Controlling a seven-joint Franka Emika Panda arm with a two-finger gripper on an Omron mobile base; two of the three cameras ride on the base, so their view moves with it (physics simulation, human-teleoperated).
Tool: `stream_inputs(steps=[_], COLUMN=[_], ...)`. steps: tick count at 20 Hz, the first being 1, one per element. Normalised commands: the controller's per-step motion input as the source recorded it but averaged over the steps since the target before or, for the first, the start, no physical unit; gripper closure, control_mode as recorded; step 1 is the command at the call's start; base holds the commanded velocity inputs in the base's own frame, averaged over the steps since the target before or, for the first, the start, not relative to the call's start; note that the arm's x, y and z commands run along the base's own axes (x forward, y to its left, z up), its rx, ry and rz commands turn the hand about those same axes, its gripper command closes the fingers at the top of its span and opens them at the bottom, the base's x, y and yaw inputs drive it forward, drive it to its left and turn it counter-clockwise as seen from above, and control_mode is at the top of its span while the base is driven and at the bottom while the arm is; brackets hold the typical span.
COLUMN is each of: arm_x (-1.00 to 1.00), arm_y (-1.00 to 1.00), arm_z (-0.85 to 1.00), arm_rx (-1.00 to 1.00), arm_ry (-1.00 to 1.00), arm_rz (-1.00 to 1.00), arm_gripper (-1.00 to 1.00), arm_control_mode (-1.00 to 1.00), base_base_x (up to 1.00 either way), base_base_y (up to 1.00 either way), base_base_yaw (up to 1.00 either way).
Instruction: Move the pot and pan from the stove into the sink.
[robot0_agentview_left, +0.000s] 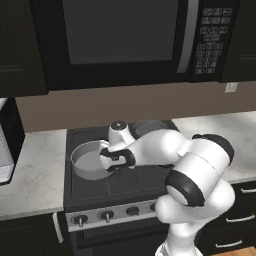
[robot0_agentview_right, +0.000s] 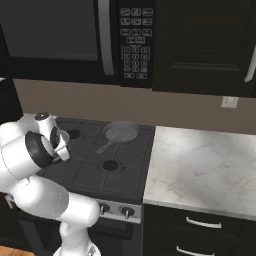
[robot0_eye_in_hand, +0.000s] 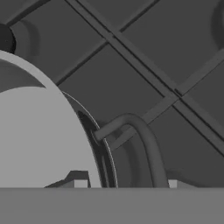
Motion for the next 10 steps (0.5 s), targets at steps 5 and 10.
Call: stream_inputs(steps=[5, 10], arm_x=[-0.28, -0.51], arm_y=[-0.14, -0.34], arm_z=[0.74, 0.91], arm_rx=[0.08, 0.1], arm_ry=[-0.04, -0.06], arm_rz=[-0.04, -0.02], arm_gripper=[1.0, 1.0], arm_control_mode=[-1.0, -1.0], base_base_x=[0.0, 0.0], base_base_y=[0.0, 0.0], base_base_yaw=[0.0, 0.0])
